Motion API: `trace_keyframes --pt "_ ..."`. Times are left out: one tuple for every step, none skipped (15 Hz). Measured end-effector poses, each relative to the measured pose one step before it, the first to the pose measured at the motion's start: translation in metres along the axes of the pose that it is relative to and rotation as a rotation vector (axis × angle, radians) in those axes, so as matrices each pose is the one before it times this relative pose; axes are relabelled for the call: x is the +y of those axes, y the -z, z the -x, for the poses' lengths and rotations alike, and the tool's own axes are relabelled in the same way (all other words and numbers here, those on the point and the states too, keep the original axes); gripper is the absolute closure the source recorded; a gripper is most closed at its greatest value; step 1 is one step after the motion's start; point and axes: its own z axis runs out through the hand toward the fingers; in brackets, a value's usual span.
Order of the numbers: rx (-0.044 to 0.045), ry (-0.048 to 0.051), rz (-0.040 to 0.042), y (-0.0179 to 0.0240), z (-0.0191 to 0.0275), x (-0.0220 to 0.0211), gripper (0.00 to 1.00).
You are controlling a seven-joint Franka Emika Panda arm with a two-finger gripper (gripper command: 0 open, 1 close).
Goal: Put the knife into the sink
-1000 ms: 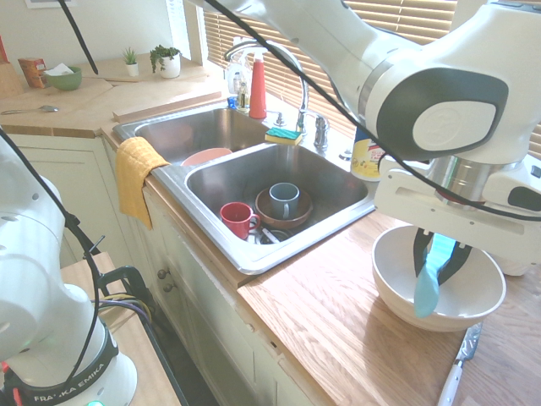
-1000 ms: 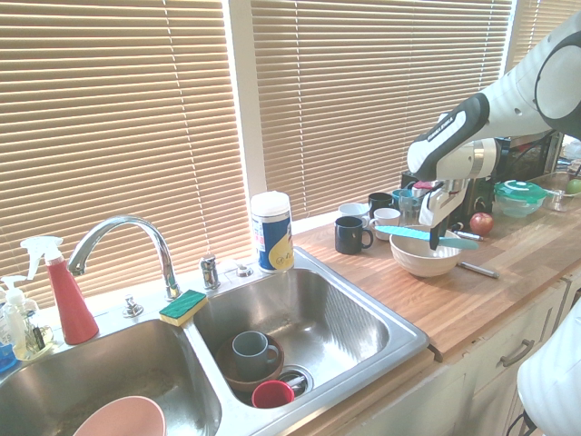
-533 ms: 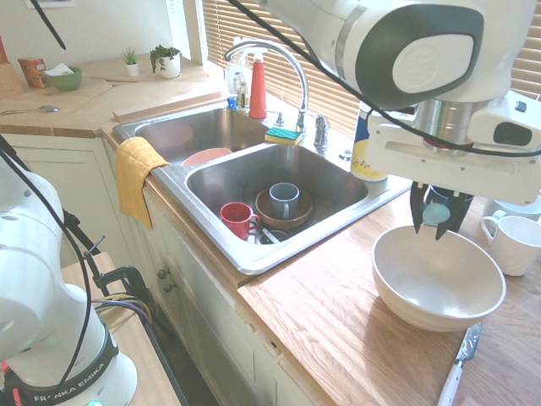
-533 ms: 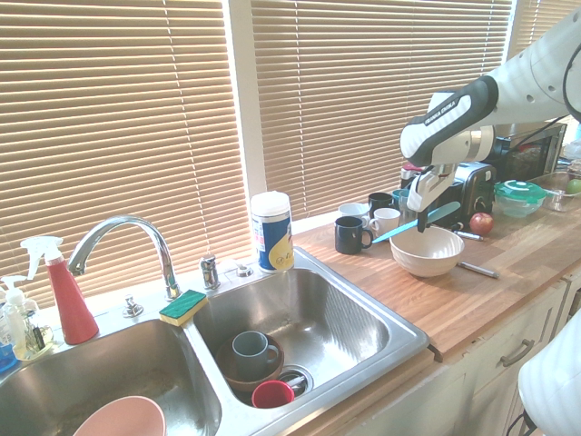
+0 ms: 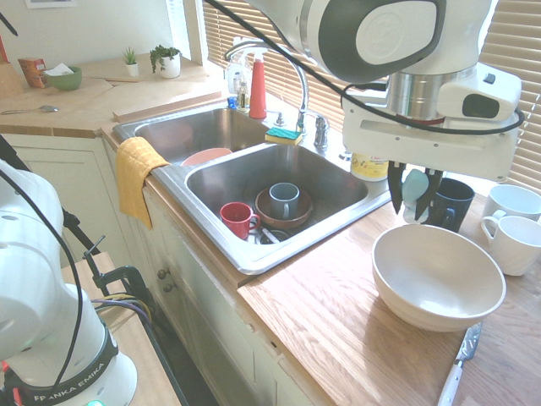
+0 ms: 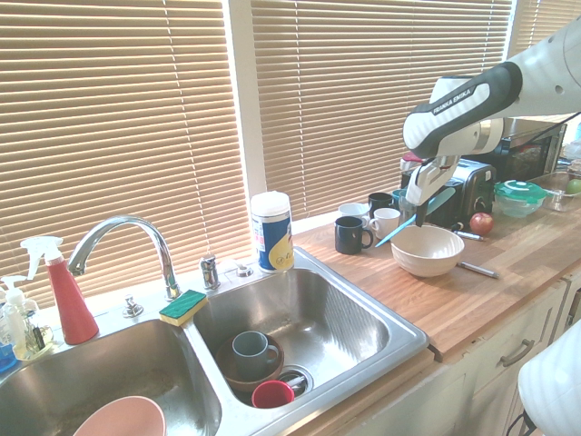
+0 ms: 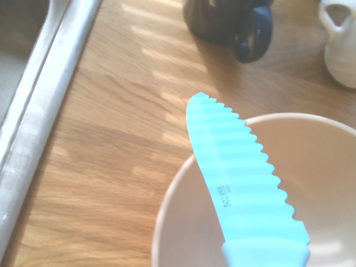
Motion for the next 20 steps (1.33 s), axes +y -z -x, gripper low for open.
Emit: trace_keyframes --pt "0.01083 -0.01294 -0.00611 0.00619 0.00022 0.00554 1.00" --pt "0.01069 -0.00740 -0.00941 0.00709 0.00080 0.00180 1.00" --pt "0.00829 -0.00196 -0.01042 0.00772 0.00156 -0.00117 1.00" --pt "0.00910 0.00701 -0.00902 0.00785 0.00194 -0.00466 1.00" --pt "0.01017 0.01265 -0.00895 0.00754 0.00208 -0.00769 1.00" --pt "0.00410 0.00941 -0.00737 0.00510 0.00233 -0.00963 1.00" --pt "0.00124 0.01104 -0.00593 0.00228 0.00286 -0.01171 1.00" --pt "-0.00199 0.01478 -0.00329 -0.00025 0.00426 -0.01155 1.00" --pt "-0.00762 0.01444 -0.00269 -0.00268 0.00682 -0.01312 1.00" --pt "-0.00386 0.00973 -0.00943 -0.00218 0.00801 -0.01403 1.00" --pt "0.00179 0.00774 -0.01417 -0.00215 0.00897 -0.01579 1.00" --pt "0.00382 0.00405 -0.01311 -0.00200 0.00911 -0.01465 1.00" --pt "0.00398 -0.00039 -0.01255 -0.00257 0.00901 -0.01478 1.00" --pt "0.00086 -0.00566 -0.01197 -0.00302 0.00735 -0.01116 1.00" --pt "0.00085 -0.00956 -0.00962 -0.00348 0.00634 -0.01069 1.00" --pt "0.00182 -0.01956 -0.01322 -0.00522 0.00633 -0.01108 1.00" --pt "0.00350 -0.03043 -0.01060 -0.00784 0.00813 -0.01019 1.00" --pt "0.00437 -0.03850 -0.00101 -0.00981 0.00957 -0.00810 1.00" --pt "0.00391 -0.03823 0.00390 -0.01097 0.01138 -0.00842 1.00" --pt "0.00445 -0.02993 0.00432 -0.01133 0.01140 -0.00695 1.00"
